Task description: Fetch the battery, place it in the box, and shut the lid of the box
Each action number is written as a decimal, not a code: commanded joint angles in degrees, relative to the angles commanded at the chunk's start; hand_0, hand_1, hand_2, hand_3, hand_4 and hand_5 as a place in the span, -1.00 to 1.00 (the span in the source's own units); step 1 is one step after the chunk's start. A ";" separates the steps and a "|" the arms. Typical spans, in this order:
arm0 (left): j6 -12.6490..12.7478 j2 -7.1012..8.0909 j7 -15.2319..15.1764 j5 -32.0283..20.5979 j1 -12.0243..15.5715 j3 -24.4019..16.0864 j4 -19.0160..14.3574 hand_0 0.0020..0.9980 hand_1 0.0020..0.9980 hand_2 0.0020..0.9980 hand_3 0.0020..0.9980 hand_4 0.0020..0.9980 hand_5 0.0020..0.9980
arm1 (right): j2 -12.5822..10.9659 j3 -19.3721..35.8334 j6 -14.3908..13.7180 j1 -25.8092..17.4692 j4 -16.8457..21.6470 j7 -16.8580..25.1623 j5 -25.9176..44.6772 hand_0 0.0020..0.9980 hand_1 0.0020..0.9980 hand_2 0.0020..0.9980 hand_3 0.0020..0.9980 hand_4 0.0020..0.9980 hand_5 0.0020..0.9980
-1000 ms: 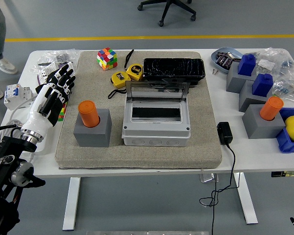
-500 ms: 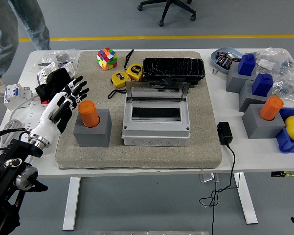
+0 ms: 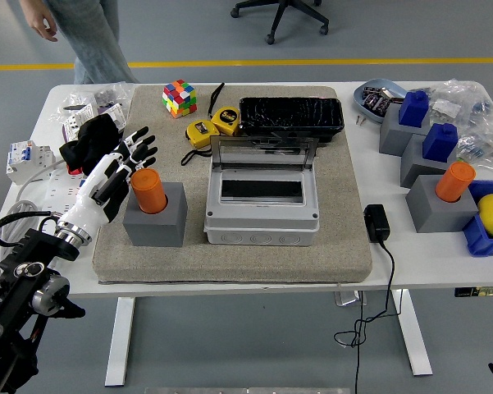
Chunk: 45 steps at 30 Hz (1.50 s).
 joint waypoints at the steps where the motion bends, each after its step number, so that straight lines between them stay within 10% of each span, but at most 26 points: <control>1: -0.26 -0.04 0.06 0.15 -0.24 -0.15 0.45 0.85 0.94 1.00 1.00 1.00 0.41 | 0.01 0.01 0.00 0.02 -0.01 -0.02 0.00 0.82 0.81 0.72 0.82 1.00 1.00; 28: 1.03 -0.20 0.06 5.45 -0.78 0.08 -0.23 0.77 0.88 0.92 0.95 1.00 -0.40 | 0.02 0.82 -0.01 0.22 0.02 -0.03 -0.12 0.82 0.81 0.72 0.81 1.00 1.00; 35: 2.25 -0.30 0.04 7.16 -0.70 0.14 -0.50 0.69 0.80 0.79 0.84 1.00 -0.88 | 0.02 1.05 0.01 0.25 0.07 -0.06 -0.17 0.82 0.81 0.72 0.80 1.00 1.00; 45: 2.88 -0.42 0.32 7.66 -0.72 0.72 -1.09 0.70 0.78 0.75 0.79 1.00 -0.96 | -0.07 1.32 0.04 0.28 0.09 -0.07 -0.25 0.82 0.81 0.72 0.80 1.00 1.00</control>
